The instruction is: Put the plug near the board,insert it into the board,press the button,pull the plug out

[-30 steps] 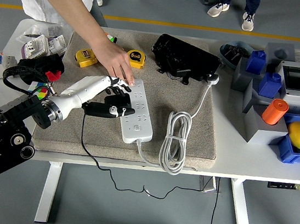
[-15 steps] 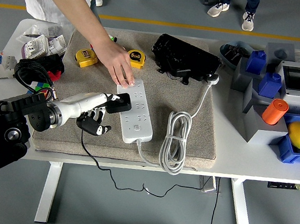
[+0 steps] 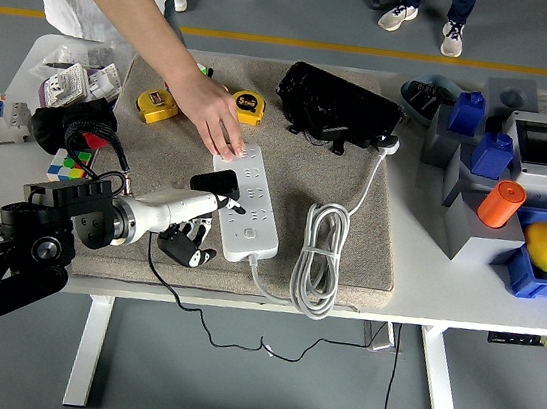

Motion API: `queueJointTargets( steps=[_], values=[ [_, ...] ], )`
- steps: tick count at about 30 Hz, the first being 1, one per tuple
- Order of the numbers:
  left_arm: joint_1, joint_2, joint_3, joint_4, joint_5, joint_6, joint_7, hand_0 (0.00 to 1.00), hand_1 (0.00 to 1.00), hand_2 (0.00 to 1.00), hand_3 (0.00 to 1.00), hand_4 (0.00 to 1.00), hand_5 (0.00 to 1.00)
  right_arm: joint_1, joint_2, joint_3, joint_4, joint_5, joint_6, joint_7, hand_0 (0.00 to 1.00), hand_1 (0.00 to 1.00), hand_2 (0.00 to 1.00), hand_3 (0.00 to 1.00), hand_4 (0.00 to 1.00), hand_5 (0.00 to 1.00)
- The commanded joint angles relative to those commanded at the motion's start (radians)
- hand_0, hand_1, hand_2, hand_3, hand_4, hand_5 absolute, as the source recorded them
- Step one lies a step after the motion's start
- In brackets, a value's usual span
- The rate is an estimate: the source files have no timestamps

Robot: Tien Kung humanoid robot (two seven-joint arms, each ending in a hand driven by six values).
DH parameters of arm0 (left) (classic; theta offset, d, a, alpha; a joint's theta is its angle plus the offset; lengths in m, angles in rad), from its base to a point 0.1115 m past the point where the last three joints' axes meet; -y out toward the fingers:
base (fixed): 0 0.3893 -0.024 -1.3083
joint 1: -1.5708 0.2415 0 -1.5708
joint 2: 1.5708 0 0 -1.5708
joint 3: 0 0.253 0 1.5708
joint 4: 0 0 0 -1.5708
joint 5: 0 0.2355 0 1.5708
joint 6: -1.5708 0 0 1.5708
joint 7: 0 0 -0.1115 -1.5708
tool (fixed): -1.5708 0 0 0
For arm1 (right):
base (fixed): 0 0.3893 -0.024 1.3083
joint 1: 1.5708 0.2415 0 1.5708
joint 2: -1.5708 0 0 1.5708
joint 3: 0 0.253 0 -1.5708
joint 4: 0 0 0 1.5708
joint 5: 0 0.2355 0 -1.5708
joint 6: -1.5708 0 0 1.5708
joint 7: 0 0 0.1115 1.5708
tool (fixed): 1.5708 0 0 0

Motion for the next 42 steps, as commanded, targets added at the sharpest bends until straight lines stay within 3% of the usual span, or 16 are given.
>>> queueJointTargets(
  steps=[10,42],
  values=[
    [-0.040,-0.038,0.044,0.070,0.001,0.000,-0.009,0.043,0.126,0.226,0.931,0.595,0.002,0.000,-0.002,-0.007,0.000,0.002,0.000,0.000,0.698,0.698,0.675,0.574,0.998,0.516],
    [-0.070,-0.059,0.102,0.110,-0.017,-0.016,-0.007,0.043,0.124,0.224,0.903,0.593,0.002,-0.001,0.003,0.003,0.001,0.002,0.000,0.000,0.698,0.699,0.675,0.574,0.998,0.514]
  ],
)
